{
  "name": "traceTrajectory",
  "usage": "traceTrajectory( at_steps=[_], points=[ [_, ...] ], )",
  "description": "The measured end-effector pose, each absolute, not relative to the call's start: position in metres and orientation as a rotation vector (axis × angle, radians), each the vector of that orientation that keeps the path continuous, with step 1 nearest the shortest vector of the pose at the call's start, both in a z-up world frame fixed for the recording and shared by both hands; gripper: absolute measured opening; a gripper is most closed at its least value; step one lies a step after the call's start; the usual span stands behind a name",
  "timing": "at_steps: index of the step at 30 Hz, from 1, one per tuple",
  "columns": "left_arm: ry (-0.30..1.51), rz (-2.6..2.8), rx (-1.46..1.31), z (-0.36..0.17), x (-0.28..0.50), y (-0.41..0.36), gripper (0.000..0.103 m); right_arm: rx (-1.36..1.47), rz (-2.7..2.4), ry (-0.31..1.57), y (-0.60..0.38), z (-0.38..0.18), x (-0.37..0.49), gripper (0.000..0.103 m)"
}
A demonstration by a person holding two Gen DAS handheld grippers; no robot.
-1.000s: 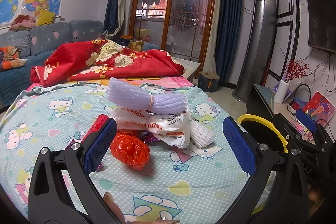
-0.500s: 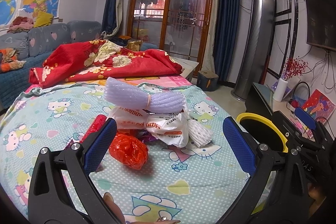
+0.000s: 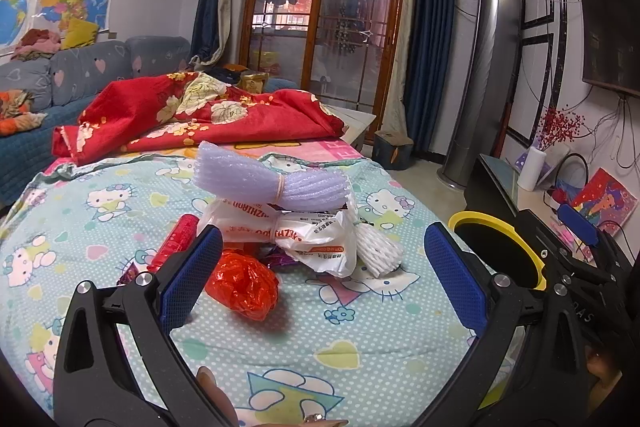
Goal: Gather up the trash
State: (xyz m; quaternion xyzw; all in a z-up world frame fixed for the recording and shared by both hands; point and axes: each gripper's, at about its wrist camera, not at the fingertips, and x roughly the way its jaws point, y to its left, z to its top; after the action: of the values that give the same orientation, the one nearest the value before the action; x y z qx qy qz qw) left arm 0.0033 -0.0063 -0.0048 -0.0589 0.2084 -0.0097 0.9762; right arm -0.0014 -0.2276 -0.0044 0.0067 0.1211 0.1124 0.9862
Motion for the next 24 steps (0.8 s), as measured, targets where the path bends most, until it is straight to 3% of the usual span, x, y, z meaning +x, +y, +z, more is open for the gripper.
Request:
traceTrajectory(
  at_steps=[24],
  points=[
    [0.416, -0.021, -0.155, 0.009, 0.041, 0.002, 0.093, 0.038, 0.295, 0.347, -0.239, -0.01, 0.021, 0.097]
  ],
)
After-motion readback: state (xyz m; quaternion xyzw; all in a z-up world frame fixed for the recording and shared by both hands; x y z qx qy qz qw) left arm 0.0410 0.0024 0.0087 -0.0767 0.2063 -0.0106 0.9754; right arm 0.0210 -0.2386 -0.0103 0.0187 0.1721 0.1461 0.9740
